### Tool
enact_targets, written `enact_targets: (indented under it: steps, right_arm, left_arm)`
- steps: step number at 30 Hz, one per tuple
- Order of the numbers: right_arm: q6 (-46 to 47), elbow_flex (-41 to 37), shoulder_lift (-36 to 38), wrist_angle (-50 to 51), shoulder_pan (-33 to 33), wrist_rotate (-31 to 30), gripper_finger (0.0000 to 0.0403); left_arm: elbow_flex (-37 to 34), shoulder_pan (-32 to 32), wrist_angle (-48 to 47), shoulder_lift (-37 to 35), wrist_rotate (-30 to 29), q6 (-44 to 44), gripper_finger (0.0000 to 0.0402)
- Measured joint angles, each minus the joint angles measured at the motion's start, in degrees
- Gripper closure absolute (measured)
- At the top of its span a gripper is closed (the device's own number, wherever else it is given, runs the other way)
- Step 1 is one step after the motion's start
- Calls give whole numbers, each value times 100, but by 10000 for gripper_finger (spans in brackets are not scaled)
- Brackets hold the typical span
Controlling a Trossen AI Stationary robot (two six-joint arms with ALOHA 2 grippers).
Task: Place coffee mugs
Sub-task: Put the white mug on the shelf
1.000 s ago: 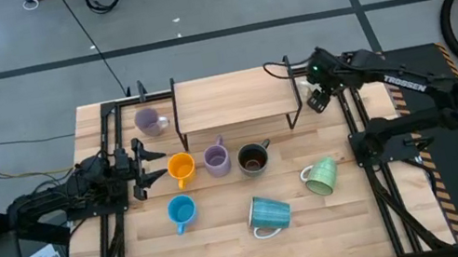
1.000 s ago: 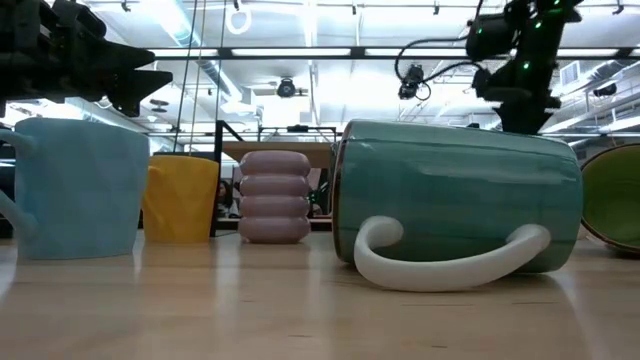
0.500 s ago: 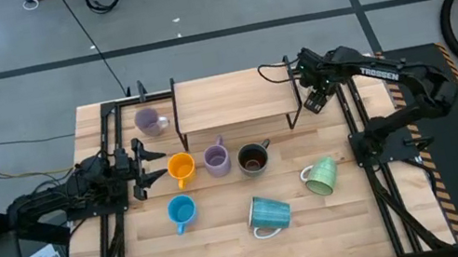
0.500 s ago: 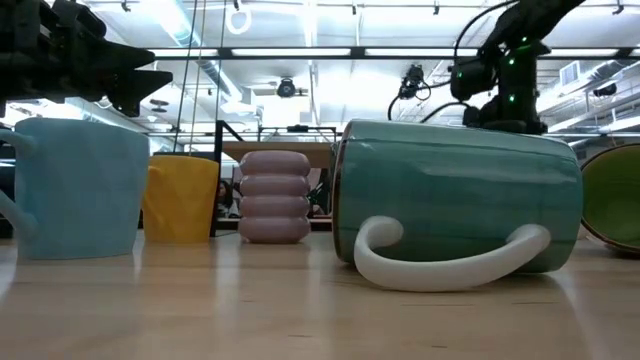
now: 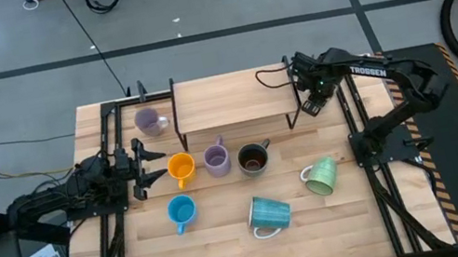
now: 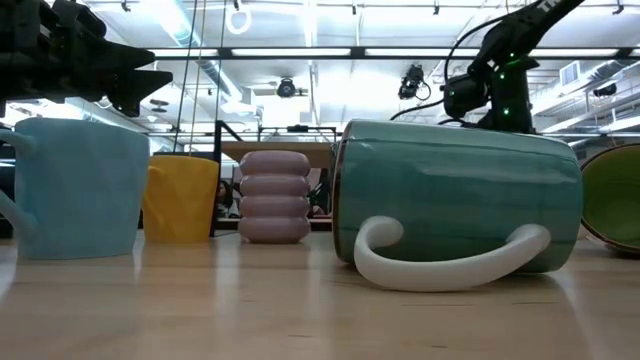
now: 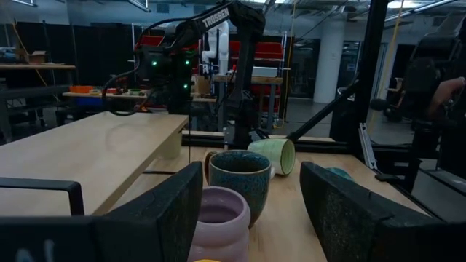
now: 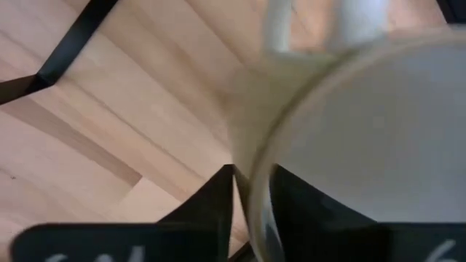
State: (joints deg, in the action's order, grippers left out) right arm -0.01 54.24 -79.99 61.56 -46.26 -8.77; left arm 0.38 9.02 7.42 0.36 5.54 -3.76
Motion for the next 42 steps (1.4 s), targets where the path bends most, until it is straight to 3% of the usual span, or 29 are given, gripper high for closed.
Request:
enact_targets:
  steps: [5, 24, 34, 42]
  right_arm:
    - [1, -2, 5, 45, 2, 21, 368]
    - [-2, 199, 11, 1113, 9, 74, 369]
    - [-17, 1855, 11, 2482, -7, -519, 369]
    - [-22, 3641, -1, 2823, -4, -512, 369]
  left_arm:
    - [0, 2, -2, 0, 0, -1, 164]
    - [0, 2, 0, 0, 0, 1, 164]
    - [0, 2, -2, 0, 0, 1, 164]
    - [0, 0, -2, 0, 0, -3, 164]
